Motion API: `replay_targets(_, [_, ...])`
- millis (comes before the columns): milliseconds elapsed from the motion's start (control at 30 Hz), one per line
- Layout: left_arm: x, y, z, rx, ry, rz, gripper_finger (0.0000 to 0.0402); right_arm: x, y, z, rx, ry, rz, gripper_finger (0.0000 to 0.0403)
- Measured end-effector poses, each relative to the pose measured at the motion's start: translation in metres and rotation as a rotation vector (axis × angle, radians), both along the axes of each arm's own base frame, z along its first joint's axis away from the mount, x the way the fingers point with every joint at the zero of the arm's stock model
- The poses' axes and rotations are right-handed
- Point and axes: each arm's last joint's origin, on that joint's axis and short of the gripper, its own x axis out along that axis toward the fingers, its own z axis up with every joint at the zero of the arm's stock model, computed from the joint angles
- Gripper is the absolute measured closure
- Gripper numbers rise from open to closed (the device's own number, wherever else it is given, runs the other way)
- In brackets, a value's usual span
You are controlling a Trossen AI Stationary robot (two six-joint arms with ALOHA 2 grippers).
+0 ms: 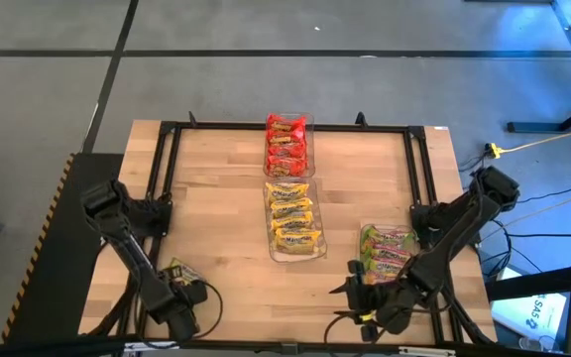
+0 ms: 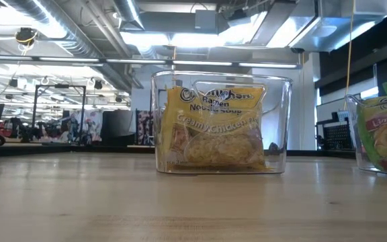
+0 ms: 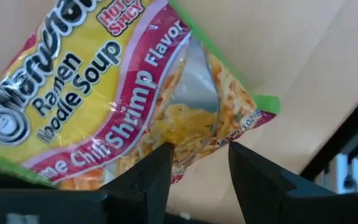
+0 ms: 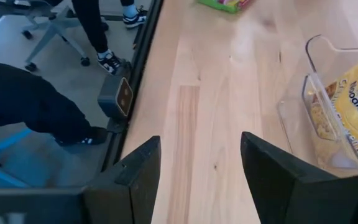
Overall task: Sort Maruchan noodles
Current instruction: Put the green noodle pack into the bottom transparent bin
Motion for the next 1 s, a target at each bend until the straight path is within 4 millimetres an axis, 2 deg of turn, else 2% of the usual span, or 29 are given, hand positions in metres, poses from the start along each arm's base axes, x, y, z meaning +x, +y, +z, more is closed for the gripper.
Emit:
replay_targets(267, [0.03,-0.002,0.002,-0.094,-0.218,-0.123,0.0249,0.002,0.003,-0.008,-0.015,0.02,-0.001,0.021])
replay_targets(567, [0.065,0.004,0.001,-0.112,-0.451,-0.202,0.0249,0.015,0.0,-0.002,0.087,-0.046,-0.048,0.0205])
replay_targets(800, [0.09,0.001,0.002,-0.17,-0.633,-0.232,0.0249,0.035,0.003,-0.021,0.246,-0.009,-0.137,0.0134])
replay_targets(1000, [0.085,-0.01,0.016,-0.172,-0.614,-0.21,0.0249,0.055,0.001,-0.04,0.356,0.011,-0.221,0.0099])
